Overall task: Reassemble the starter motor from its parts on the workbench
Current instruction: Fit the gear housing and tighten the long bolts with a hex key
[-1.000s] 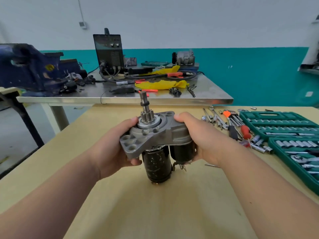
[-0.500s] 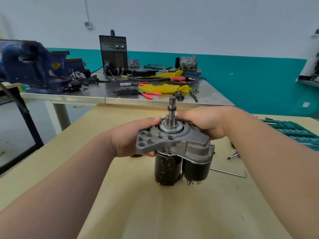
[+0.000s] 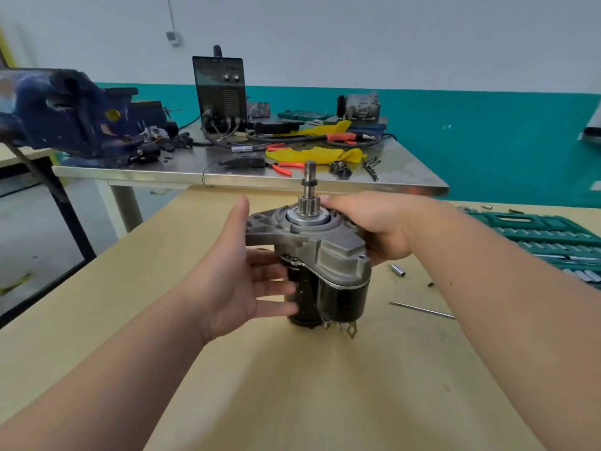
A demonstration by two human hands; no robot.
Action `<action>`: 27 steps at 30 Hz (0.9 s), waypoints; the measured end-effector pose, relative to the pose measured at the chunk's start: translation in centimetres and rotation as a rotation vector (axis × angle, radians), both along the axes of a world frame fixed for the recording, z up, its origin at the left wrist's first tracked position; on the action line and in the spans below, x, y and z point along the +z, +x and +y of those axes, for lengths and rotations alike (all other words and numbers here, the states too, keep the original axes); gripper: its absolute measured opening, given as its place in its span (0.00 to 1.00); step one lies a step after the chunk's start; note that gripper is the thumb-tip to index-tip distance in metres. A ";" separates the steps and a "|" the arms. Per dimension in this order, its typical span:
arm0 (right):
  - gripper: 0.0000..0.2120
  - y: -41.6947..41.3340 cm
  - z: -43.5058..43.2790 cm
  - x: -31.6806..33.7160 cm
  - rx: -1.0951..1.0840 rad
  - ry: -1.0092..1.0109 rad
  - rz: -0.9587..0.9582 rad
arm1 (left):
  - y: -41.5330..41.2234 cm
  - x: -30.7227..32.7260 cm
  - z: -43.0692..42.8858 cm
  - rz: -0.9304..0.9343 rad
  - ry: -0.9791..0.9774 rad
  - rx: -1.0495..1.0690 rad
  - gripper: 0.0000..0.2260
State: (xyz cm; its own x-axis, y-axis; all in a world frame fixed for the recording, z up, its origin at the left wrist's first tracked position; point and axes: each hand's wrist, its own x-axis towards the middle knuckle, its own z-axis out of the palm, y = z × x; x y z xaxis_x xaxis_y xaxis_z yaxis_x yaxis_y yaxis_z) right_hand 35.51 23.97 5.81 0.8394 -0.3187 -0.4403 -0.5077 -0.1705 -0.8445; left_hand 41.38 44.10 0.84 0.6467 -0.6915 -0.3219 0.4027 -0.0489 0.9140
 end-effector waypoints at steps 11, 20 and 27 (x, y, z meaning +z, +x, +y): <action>0.32 -1.1 1.0 -0.3 0.002 -0.141 0.028 | -0.4 1.3 -1.0 -0.292 0.145 0.033 0.25; 0.34 -0.9 0.9 0.7 0.055 -0.254 0.078 | 0.6 0.6 -2.2 -0.310 0.060 0.092 0.21; 0.21 -0.2 0.6 0.1 -0.066 -0.079 0.030 | 1.3 1.0 -2.9 -0.246 0.035 0.085 0.19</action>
State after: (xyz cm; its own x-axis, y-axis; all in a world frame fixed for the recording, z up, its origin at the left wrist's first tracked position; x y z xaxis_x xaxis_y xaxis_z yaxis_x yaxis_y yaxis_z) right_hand 35.32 24.59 5.95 0.8023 -0.4076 -0.4360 -0.5448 -0.2018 -0.8139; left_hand 42.72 41.25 1.82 0.7636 -0.6229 -0.1701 0.1723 -0.0573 0.9834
